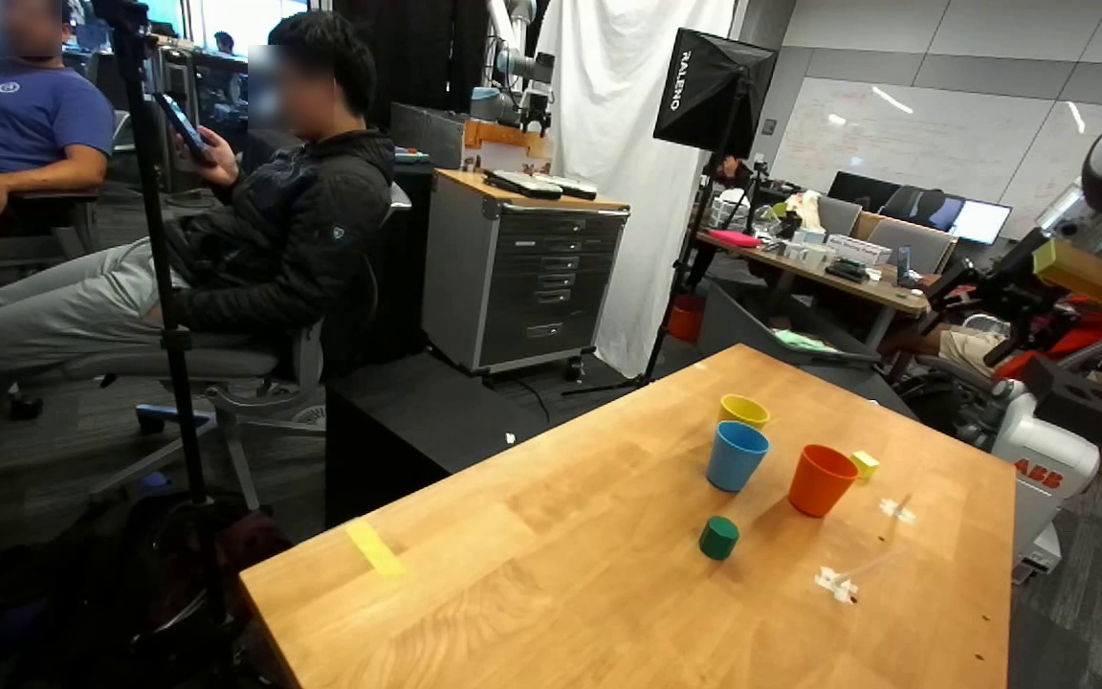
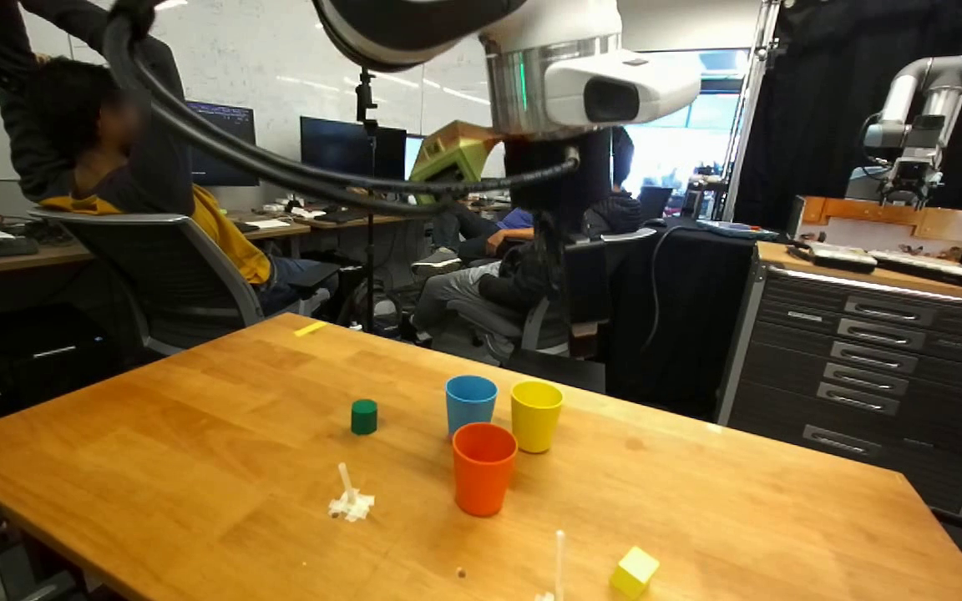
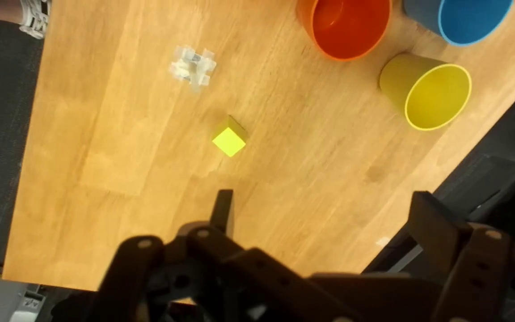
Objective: Stack the cups on the table
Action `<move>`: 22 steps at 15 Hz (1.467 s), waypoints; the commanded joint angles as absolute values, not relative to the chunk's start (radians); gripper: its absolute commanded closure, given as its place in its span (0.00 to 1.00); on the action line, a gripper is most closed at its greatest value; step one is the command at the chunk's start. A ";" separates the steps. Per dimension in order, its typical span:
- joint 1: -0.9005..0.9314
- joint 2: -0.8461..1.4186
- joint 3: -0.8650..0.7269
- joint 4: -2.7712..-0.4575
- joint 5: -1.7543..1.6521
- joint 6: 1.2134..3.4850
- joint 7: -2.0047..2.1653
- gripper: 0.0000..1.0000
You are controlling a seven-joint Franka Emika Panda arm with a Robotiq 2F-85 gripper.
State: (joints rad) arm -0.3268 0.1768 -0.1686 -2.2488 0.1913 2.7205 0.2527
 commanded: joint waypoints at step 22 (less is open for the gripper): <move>-0.317 0.604 -0.068 -2.089 0.189 2.870 -0.040 0.00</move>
